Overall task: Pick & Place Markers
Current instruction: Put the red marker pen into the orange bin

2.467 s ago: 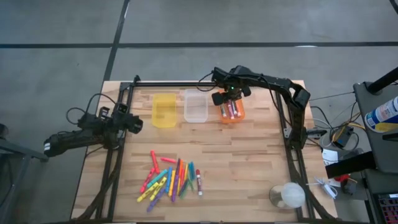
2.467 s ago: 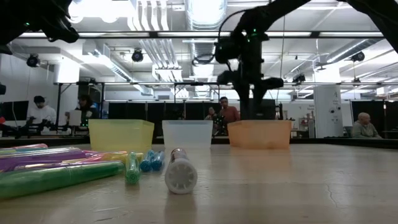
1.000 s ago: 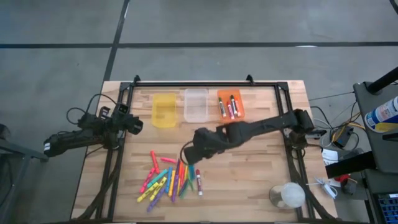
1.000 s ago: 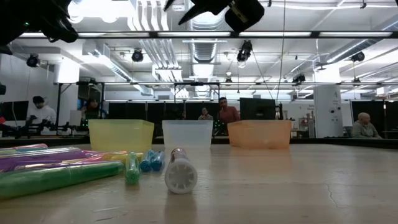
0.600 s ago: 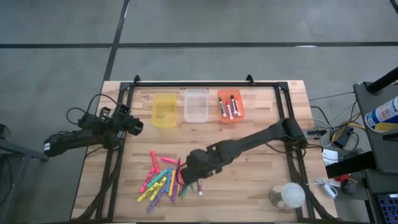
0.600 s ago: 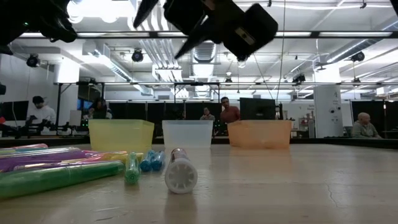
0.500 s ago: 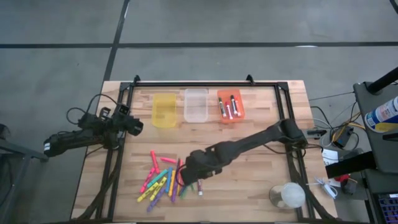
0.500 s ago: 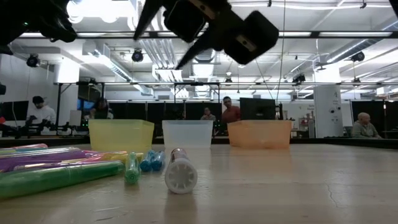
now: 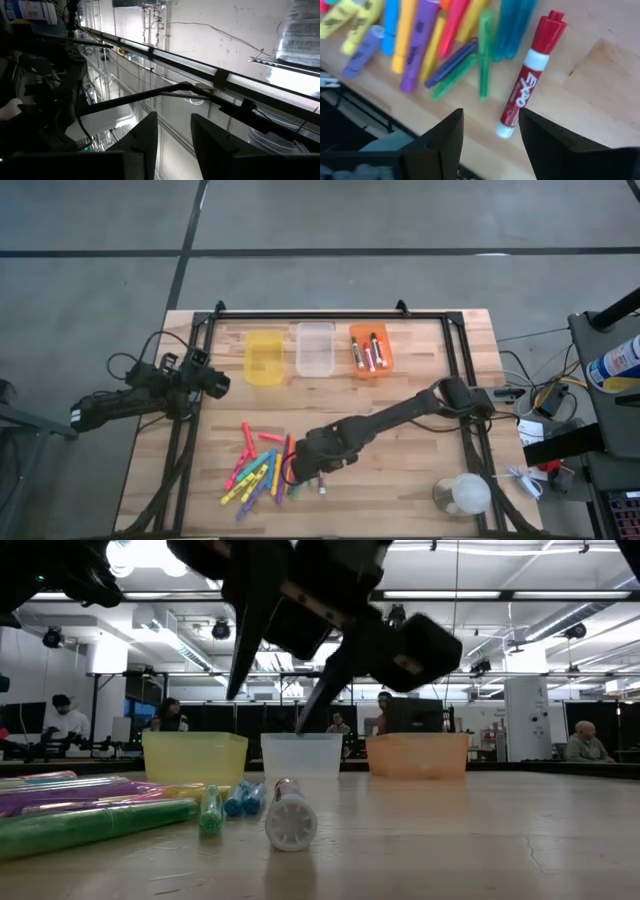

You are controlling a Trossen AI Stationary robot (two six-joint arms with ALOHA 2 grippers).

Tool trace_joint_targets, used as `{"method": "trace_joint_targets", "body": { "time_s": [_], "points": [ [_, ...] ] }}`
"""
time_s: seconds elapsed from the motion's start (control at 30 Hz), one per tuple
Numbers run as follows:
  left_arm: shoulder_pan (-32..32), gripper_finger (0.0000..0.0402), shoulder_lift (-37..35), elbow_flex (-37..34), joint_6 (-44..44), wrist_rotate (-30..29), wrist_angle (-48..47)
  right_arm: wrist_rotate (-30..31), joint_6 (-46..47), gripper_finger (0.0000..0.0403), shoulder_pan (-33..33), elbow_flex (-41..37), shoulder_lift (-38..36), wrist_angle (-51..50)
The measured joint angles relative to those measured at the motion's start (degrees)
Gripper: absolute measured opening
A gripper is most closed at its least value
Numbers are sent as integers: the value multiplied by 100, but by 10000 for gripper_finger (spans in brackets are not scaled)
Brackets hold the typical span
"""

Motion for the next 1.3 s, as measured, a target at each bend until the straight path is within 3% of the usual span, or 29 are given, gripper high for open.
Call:
{"method": "trace_joint_targets", "body": {
  "time_s": [0.67,0.8,1.1,1.3],
  "points": [
    [-1,112,-3,1,-6,-2,21,140,-33,159,55,17,586,-113],
    [-2,112,-4,2,-7,-2,48,142,-93,138,58,24,602,-227],
    [-2,112,-4,2,-8,-4,44,76,-564,51,-19,20,609,-384],
    [-2,112,-4,2,-8,-3,44,110,-813,55,-119,-5,482,-887]
  ]
}}
